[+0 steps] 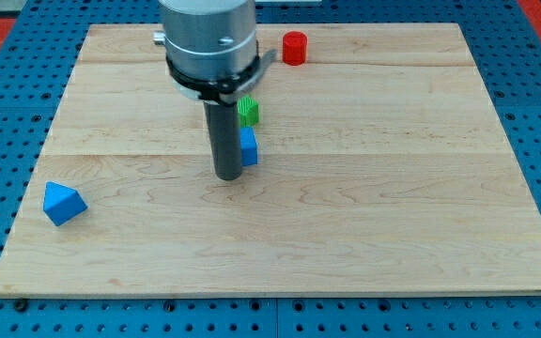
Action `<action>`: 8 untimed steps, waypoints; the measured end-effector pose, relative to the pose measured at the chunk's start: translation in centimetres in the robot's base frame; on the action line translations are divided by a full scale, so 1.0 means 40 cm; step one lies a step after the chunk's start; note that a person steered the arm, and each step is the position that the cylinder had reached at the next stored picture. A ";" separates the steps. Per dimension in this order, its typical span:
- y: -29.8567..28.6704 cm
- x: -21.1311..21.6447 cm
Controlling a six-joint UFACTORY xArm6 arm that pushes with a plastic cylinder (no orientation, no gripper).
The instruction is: Place the blue triangle vertically below the blue cube
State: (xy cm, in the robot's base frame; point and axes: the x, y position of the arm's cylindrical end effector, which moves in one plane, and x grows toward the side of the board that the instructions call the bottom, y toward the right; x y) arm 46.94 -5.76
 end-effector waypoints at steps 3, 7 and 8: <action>-0.289 0.372; -0.275 0.076; -0.293 0.031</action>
State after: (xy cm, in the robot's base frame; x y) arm 48.19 -17.50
